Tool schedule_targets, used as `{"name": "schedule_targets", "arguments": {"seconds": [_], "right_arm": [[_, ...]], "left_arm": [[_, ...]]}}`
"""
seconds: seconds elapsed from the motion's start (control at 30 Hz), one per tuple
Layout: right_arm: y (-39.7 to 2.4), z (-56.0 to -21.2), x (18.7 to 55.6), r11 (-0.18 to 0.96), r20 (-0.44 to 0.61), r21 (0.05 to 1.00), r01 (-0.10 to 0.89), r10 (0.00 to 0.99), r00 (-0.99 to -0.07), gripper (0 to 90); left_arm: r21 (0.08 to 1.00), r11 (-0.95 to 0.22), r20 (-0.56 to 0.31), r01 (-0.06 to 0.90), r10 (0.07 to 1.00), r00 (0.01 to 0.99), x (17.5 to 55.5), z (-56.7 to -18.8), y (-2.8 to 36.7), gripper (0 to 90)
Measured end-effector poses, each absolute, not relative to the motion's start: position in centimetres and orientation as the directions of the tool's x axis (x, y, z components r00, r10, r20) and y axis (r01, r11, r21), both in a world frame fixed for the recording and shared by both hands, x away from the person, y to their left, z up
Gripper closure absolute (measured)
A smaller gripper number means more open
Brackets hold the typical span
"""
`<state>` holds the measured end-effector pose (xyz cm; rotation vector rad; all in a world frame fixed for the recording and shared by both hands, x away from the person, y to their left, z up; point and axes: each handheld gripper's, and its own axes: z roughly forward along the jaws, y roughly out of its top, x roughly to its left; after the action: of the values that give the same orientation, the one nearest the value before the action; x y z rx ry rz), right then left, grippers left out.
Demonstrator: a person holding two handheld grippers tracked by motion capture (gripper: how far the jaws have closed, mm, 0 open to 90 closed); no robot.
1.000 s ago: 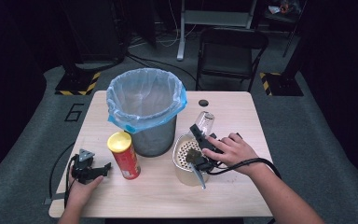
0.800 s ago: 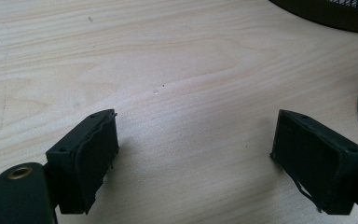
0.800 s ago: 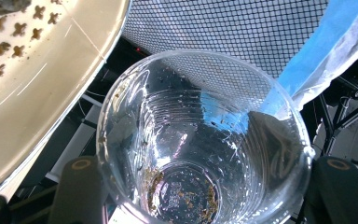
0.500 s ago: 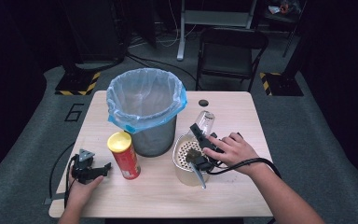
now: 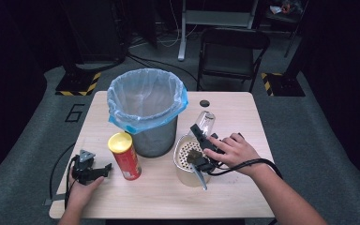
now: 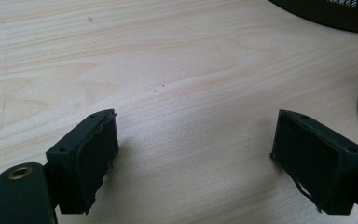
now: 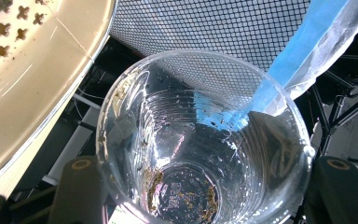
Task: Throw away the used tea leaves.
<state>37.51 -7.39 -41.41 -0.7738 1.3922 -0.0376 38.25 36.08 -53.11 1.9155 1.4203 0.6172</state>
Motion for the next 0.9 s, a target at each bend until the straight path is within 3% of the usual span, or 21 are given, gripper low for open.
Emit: {"name": "schedule_targets", "arguments": {"seconds": [0.03,0.2,0.3,0.4,0.43,0.53,0.57,0.67,0.7,0.87,0.9], "right_arm": [[-7.7,-41.7,37.5,0.768,-0.867,-0.492,-0.41,-0.477,0.148,37.5],[-7.7,-41.7,37.4,0.767,-0.866,-0.494,-0.409,-0.476,0.153,37.6],[-7.8,-42.3,37.3,0.817,-0.909,-0.411,-0.404,-0.398,0.121,37.6],[-7.8,-42.1,37.3,0.805,-0.899,-0.433,-0.405,-0.419,0.13,37.5],[-7.6,-41.5,37.5,0.77,-0.872,-0.489,-0.41,-0.437,0.219,37.5],[-7.6,-41.5,37.5,0.772,-0.873,-0.487,-0.409,-0.432,0.225,37.5],[-7.8,-41.5,37.4,0.768,-0.868,-0.49,-0.412,-0.473,0.151,37.5],[-7.8,-41.5,37.4,0.773,-0.875,-0.48,-0.415,-0.456,0.163,37.5],[-7.7,-41.3,37.5,0.772,-0.875,-0.484,-0.412,-0.432,0.217,37.5],[-7.5,-40.8,37.3,0.753,-0.86,-0.51,-0.416,-0.456,0.228,37.5],[-7.6,-41.0,37.3,0.757,-0.862,-0.503,-0.417,-0.47,0.188,37.5]], "left_arm": [[0.745,-0.187,-0.015,0.64,0.955,0.297,38.2,-53.1,36.1,14.0],[0.745,-0.186,-0.016,0.64,0.955,0.297,38.2,-53.1,36.1,14.0],[0.745,-0.187,-0.015,0.64,0.955,0.297,38.2,-53.1,36.1,14.0],[0.745,-0.187,-0.015,0.64,0.955,0.297,38.2,-53.1,36.1,14.0],[0.745,-0.187,-0.015,0.64,0.955,0.297,38.2,-53.1,36.1,14.0],[0.745,-0.187,-0.016,0.64,0.955,0.297,38.2,-53.1,36.1,14.0],[0.745,-0.187,-0.015,0.64,0.955,0.297,38.2,-53.1,36.1,14.0],[0.745,-0.187,-0.015,0.64,0.955,0.297,38.2,-53.1,36.1,14.0],[0.745,-0.187,-0.015,0.64,0.955,0.297,38.2,-53.1,36.1,14.0],[0.745,-0.187,-0.015,0.64,0.955,0.297,38.2,-53.1,36.1,14.0],[0.745,-0.187,-0.015,0.64,0.955,0.297,38.2,-53.1,36.1,14.1]]}}
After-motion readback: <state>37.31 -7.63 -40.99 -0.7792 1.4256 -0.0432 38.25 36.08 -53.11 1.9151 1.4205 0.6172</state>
